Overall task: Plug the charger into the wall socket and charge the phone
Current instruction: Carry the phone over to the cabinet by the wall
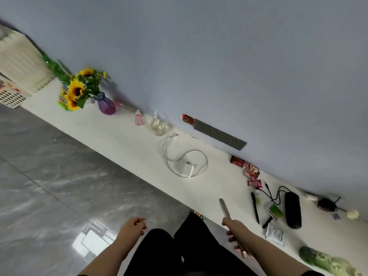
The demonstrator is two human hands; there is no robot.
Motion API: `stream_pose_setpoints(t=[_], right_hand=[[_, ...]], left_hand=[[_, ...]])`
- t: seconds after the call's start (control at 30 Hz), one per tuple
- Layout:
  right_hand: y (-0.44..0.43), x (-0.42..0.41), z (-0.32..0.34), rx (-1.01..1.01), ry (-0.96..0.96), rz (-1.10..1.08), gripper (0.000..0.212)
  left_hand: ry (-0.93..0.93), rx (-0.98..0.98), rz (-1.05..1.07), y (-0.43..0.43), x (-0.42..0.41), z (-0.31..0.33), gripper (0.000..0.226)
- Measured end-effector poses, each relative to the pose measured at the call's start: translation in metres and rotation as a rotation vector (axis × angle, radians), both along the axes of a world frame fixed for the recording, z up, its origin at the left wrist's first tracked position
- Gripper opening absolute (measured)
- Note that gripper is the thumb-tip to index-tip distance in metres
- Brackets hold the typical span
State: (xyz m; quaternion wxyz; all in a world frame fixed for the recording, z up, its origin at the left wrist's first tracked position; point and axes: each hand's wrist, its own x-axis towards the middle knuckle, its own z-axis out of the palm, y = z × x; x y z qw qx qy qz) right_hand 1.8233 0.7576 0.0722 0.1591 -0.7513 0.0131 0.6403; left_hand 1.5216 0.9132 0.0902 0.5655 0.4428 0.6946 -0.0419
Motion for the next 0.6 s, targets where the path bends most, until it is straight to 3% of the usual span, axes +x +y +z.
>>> stream_pose_setpoints(t=[0.23,0.5,0.6], right_hand=[[0.105,-0.01,0.006,0.057,0.026,-0.136,0.056],[0.154,-0.034,-0.005,-0.03,0.013,-0.432,0.063],[0.155,-0.045,-0.018,-0.054,0.027,-0.571,0.062]], left_hand=[[0.018,-0.026,-0.121,0.099,0.021,-0.01,0.013],[0.055,-0.131,-0.507,0.203,0.076,-0.047,0.019],[0.07,-0.065,-0.668,0.219,0.102,-0.063,0.017]])
